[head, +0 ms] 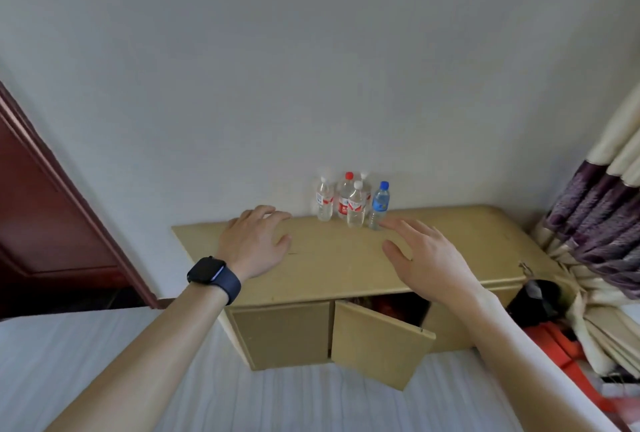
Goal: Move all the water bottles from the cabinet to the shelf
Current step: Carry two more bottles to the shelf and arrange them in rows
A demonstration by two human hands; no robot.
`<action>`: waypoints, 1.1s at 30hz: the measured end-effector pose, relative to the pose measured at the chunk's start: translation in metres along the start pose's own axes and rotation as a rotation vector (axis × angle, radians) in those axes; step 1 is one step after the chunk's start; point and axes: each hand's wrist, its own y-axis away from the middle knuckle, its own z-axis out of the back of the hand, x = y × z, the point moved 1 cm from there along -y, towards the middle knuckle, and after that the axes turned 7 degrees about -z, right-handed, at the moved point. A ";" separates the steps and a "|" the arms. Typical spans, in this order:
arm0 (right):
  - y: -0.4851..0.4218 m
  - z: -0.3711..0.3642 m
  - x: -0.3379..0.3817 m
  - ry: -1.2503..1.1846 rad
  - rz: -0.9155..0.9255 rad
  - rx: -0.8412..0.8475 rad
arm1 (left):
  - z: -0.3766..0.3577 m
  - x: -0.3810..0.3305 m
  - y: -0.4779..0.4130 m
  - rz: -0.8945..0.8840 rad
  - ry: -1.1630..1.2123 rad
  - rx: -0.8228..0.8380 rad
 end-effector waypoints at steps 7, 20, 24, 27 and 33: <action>-0.094 -0.065 -0.032 0.001 -0.067 0.094 | -0.073 0.049 -0.119 0.004 0.075 0.114; -0.284 -0.186 -0.082 -0.012 -0.457 0.340 | -0.187 0.149 -0.366 -0.029 0.253 0.421; -0.334 -0.210 -0.096 -0.064 -0.529 0.346 | -0.220 0.158 -0.420 -0.007 0.378 0.461; -0.382 -0.227 -0.105 -0.118 -0.539 0.278 | -0.244 0.158 -0.457 -0.014 0.407 0.468; -0.458 -0.270 -0.124 0.035 -0.482 0.402 | -0.281 0.145 -0.503 -0.151 0.291 0.577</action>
